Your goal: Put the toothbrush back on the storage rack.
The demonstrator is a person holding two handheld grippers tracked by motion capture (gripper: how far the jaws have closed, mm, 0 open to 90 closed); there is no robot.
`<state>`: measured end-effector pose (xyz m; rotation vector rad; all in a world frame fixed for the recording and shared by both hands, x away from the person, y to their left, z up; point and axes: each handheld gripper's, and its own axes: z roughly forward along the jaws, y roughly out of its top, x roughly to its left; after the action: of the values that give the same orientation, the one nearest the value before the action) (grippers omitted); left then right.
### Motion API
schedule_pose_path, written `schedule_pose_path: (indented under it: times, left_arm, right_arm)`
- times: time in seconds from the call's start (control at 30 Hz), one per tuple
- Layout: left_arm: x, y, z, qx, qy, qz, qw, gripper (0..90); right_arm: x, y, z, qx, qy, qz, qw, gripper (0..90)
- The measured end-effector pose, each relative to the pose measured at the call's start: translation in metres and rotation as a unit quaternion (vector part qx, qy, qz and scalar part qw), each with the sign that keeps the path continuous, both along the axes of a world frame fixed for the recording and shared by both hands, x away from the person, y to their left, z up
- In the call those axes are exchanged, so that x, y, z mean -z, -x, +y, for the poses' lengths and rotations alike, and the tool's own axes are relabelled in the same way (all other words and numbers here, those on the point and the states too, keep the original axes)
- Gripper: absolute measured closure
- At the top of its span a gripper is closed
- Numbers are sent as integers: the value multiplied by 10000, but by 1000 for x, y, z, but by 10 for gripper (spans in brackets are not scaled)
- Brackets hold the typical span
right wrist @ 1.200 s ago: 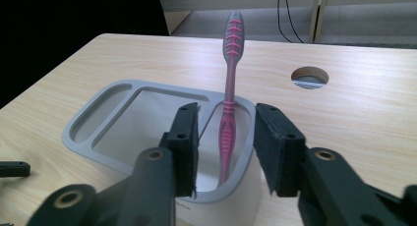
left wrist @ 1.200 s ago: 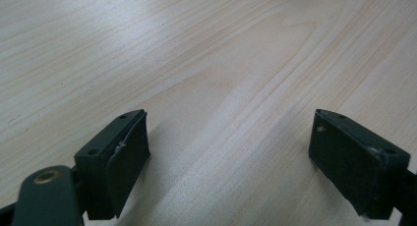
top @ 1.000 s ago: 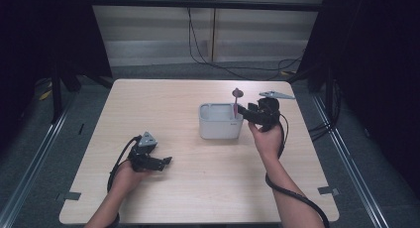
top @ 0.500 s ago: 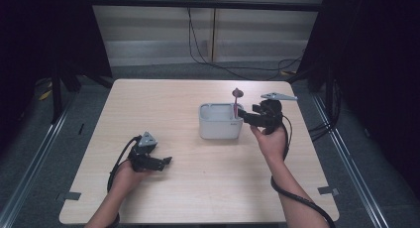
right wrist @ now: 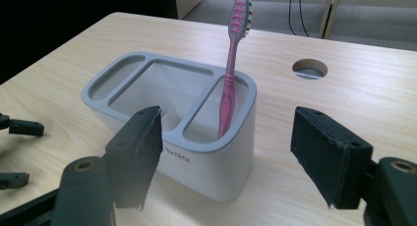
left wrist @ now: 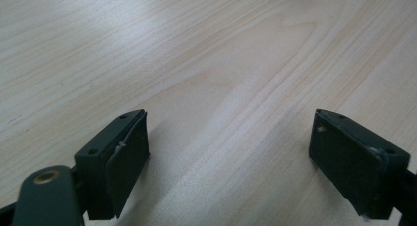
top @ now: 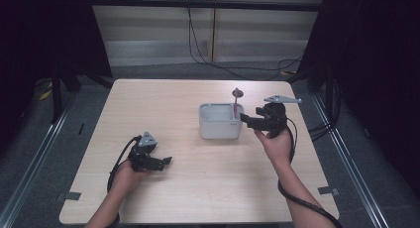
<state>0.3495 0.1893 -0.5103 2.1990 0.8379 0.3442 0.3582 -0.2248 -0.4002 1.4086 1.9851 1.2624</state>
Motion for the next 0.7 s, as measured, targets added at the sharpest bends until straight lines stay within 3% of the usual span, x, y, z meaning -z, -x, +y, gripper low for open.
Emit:
schedule_pose_path:
  times: [0.7]
  left_arm:
    - [0,0,0,-2,0,-1,10000,149]
  right_arm:
    - [12,22,-7,-307,211,94,9993,267]
